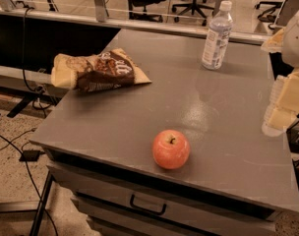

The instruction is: Move blue plastic bottle near brown chip bag

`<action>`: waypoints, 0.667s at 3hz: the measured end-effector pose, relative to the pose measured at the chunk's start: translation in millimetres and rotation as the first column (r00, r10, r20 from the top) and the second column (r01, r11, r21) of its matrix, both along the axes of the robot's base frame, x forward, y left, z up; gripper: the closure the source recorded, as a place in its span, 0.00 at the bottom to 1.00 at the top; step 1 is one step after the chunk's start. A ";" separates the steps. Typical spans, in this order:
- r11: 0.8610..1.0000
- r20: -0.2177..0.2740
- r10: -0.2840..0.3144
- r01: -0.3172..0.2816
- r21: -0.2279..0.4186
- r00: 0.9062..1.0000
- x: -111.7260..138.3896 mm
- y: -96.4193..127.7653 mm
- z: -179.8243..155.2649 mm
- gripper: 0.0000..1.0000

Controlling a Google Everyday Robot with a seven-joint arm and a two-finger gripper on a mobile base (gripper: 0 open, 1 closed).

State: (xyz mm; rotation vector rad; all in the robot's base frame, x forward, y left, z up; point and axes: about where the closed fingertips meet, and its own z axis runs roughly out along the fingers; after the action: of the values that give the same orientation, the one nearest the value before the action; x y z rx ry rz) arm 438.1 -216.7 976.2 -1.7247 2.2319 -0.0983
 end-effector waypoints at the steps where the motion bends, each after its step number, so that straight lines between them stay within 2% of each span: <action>1: 1.000 0.005 -0.008 0.008 0.002 1.000 2.1 -2.1 2.0 0.00; 2: 0.998 0.036 -0.068 0.068 0.018 0.997 17.8 -17.7 15.3 0.00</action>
Offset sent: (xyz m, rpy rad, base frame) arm 0.0375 -0.0416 0.0293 0.0346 -0.0588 -0.1506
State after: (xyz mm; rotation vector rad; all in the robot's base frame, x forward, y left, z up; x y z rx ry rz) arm 455.9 -234.4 991.5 -1.6258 2.2587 -0.1259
